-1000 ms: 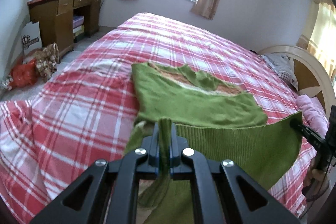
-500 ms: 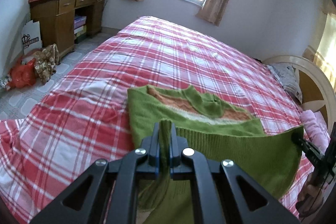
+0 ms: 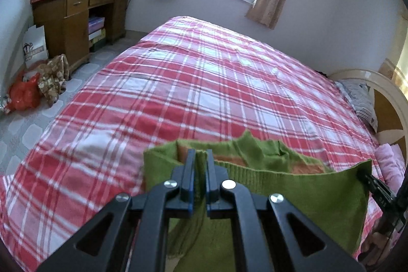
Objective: Fold small clothes
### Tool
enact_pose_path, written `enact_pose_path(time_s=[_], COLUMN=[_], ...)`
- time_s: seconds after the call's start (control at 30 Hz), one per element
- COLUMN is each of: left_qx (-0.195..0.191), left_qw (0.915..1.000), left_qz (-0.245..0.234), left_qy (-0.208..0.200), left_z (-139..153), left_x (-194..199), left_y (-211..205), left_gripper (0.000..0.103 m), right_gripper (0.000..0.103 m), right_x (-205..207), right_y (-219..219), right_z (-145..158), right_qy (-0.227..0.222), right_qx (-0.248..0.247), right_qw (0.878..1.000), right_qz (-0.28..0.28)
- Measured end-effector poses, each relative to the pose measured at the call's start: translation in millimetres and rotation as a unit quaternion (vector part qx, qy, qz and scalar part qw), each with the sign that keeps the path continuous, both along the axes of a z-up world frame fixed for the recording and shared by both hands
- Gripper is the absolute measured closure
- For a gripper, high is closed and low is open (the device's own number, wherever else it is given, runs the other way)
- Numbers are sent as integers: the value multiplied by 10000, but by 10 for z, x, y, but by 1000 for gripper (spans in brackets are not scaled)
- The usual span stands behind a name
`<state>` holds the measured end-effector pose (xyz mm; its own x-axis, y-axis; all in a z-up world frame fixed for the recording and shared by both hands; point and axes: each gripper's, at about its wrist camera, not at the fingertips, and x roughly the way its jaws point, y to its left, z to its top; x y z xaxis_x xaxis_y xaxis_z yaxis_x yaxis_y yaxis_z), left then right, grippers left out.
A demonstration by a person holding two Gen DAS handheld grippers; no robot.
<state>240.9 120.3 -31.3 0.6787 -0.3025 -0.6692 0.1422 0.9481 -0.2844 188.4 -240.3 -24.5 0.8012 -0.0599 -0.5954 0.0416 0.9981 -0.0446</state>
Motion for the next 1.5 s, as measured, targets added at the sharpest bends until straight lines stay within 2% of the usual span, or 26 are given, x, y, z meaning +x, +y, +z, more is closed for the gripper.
enact_pose_path(time_s=[0.27, 0.47, 0.53, 0.57, 0.6, 0.67, 0.77, 0.8, 0.83, 0.87, 0.9, 0.97, 1.0, 1.07, 1.17, 1.27, 1.3, 1.43, 1.5], left_qx=[240, 587, 518, 501, 558, 668, 706, 760, 767, 746, 772, 1009, 1211, 1363, 1566, 1557, 1537, 1542, 1545], left_qw=[9994, 9960, 9969, 9974, 9975, 9976, 9975, 9971, 9970, 9970, 9966, 9945, 9924, 9905, 9872, 9863, 9860, 9849, 9849], left_qz=[231, 659, 543, 463, 384, 186, -41, -67, -118, -184, -259, -260, -186, -67, 266, 516, 601, 730, 726], left_qy=[-62, 107, 225, 234, 191, 65, 64, 53, 41, 54, 106, 123, 122, 189, 142, 192, 219, 289, 284], left_z=[-56, -322, -361, -354, -330, -251, -204, -203, -218, -239, -288, -376, -445, -555, -665, -691, -711, -761, -766], left_x=[528, 760, 721, 683, 622, 453, 263, 189, 116, 65, 3, -45, -71, -68, -4, 107, 148, 239, 236], left_y=[-160, -215, -210, -220, -244, -294, -361, -389, -416, -445, -485, -555, -593, -612, -560, -500, -475, -452, -464], left_gripper=[97, 97, 97, 97, 97, 94, 74, 62, 56, 55, 55, 55, 55, 55, 55, 53, 53, 52, 52], right_gripper=[94, 93, 84, 69, 44, 20, 20, 20, 21, 24, 36, 51, 51, 51, 51, 51, 51, 51, 51], right_x=[573, 857, 861, 839, 783, 642, 406, 360, 295, 266, 229, 228, 225, 202, 244, 392, 478, 688, 694], right_y=[-88, -180, -266, -304, -363, -469, -644, -687, -739, -774, -787, -755, -711, -673, -653, -602, -580, -505, -441], right_z=[-179, -591, -596, -572, -510, -379, -199, -171, -152, -149, -164, -219, -260, -306, -373, -472, -547, -795, -800], right_qy=[82, 432, 502, 471, 352, 72, -107, -100, -70, -40, 57, 246, 332, 385, 399, 553, 727, 1244, 1209], right_qx=[-188, -188, 152, 222, 309, 480, 713, 722, 717, 713, 653, 439, 339, 378, 742, 997, 1056, 720, 464], right_qw=[9996, 9984, 9984, 9983, 9984, 9979, 9960, 9956, 9951, 9951, 9958, 9971, 9976, 9978, 9962, 9935, 9917, 9896, 9916], right_qz=[-203, -303, -201, -247, -332, -430, -531, -591, -675, -679, -632, -564, -498, -379, -212, 29, 136, 4, -31])
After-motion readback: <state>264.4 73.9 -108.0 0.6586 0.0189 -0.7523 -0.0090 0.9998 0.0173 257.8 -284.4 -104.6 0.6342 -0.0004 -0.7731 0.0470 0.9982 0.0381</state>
